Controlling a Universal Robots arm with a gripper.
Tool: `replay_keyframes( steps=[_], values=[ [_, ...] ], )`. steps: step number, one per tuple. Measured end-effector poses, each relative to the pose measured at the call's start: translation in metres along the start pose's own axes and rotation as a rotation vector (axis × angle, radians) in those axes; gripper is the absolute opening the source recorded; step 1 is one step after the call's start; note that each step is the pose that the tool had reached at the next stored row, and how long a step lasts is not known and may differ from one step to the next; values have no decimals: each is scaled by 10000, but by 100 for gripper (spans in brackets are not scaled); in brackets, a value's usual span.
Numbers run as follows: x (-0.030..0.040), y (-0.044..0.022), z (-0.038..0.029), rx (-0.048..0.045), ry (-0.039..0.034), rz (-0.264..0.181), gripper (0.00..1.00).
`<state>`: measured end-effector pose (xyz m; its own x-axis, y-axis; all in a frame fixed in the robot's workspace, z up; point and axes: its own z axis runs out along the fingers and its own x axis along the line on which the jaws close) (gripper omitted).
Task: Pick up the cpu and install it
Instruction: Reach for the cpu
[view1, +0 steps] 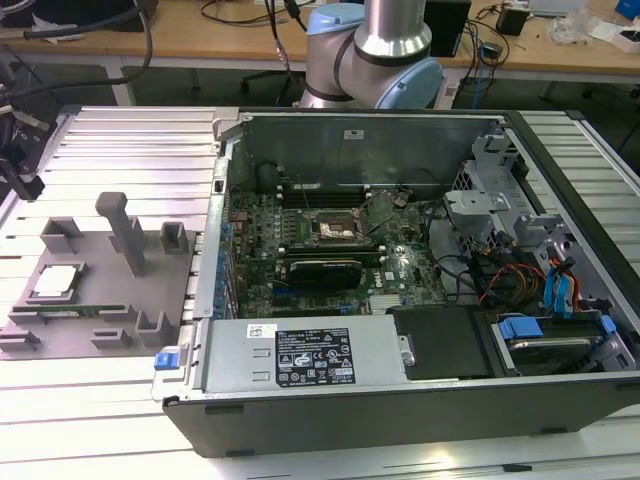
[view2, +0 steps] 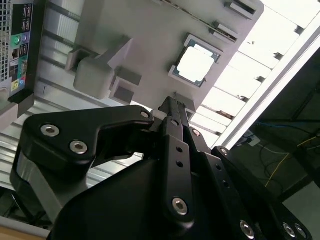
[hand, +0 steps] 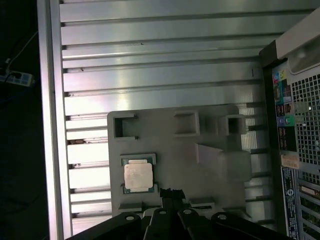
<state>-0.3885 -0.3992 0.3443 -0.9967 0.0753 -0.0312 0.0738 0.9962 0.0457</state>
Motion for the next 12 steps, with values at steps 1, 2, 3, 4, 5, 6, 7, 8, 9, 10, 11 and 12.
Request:
replay_keyframes(
  steps=[1, 2, 3, 4, 5, 6, 7, 8, 9, 10, 11, 12],
  values=[
    [12, -2, 13, 1, 2, 0, 11],
    [22, -3, 25, 2, 2, 0, 11],
    [32, -4, 39, 2, 2, 1, 11],
    [41, -5, 54, 1, 1, 0, 11],
    [52, -7, 73, 0, 0, 0, 11],
    [60, -9, 87, 0, 1, 0, 11],
    [72, -11, 116, 0, 1, -1, 11],
    [77, -14, 150, 0, 0, -2, 11],
    [80, -15, 189, 0, 0, 0, 11],
    [80, -15, 199, 1, 1, 0, 11],
    [80, -15, 199, 2, 3, 0, 11],
    [80, -15, 201, 1, 1, 0, 11]
  ],
)
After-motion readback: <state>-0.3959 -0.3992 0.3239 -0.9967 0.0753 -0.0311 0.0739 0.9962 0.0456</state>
